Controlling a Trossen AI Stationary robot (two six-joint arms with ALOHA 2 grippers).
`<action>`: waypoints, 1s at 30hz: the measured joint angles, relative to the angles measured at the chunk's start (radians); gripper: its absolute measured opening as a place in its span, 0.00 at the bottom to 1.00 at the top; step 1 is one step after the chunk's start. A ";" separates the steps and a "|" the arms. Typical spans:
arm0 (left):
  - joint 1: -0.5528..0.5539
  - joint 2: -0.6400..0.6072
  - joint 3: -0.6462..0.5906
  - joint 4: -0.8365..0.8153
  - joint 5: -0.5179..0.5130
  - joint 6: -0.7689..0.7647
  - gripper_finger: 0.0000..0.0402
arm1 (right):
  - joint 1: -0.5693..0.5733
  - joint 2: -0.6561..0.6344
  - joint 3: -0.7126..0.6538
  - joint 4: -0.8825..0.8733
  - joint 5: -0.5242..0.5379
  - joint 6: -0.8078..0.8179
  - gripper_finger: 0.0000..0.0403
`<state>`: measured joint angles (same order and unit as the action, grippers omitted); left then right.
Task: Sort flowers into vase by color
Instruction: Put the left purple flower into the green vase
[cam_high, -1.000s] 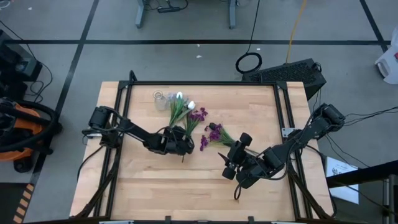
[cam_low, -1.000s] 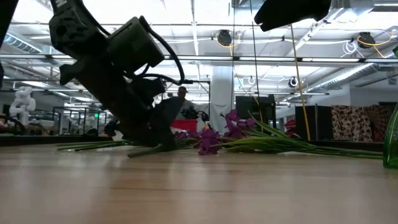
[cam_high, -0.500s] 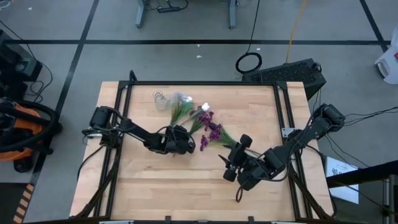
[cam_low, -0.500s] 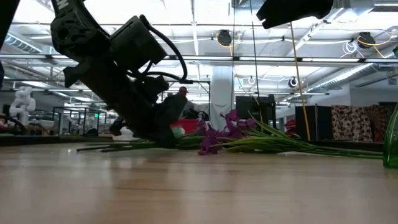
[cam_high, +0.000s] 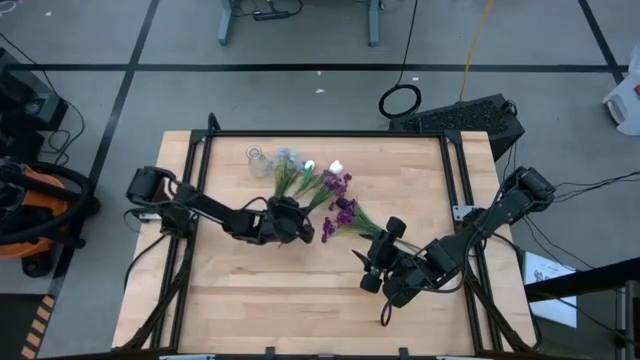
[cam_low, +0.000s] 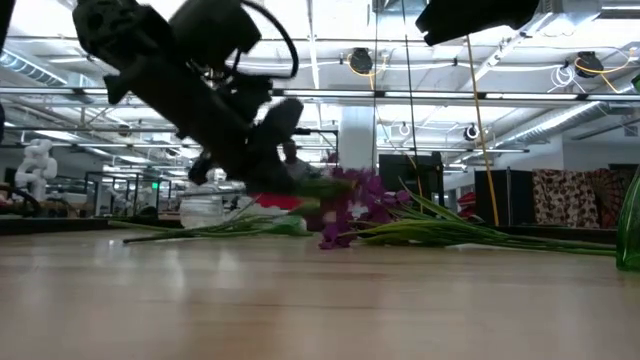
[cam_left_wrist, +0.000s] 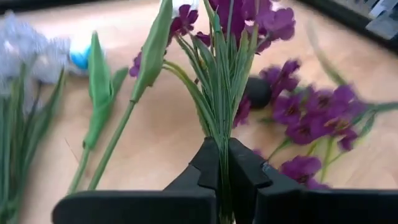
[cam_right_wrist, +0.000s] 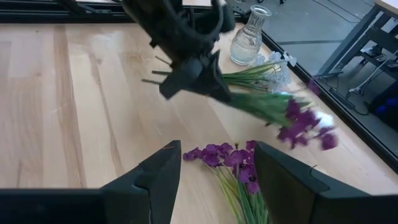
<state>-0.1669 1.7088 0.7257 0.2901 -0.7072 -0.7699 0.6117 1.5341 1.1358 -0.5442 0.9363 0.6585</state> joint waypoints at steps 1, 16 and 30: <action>0.000 -0.016 0.000 -0.003 -0.003 0.013 0.04 | 0.000 0.000 0.000 0.000 0.000 0.000 0.48; -0.013 -0.259 0.000 -0.173 0.114 0.095 0.04 | 0.013 0.000 0.000 -0.006 -0.003 0.002 0.48; 0.001 -0.473 0.000 -0.359 0.230 0.103 0.04 | 0.047 0.000 0.000 -0.001 -0.026 0.010 0.48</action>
<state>-0.1657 1.2363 0.7258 -0.0687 -0.4768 -0.6673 0.6583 1.5337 1.1358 -0.5456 0.9104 0.6689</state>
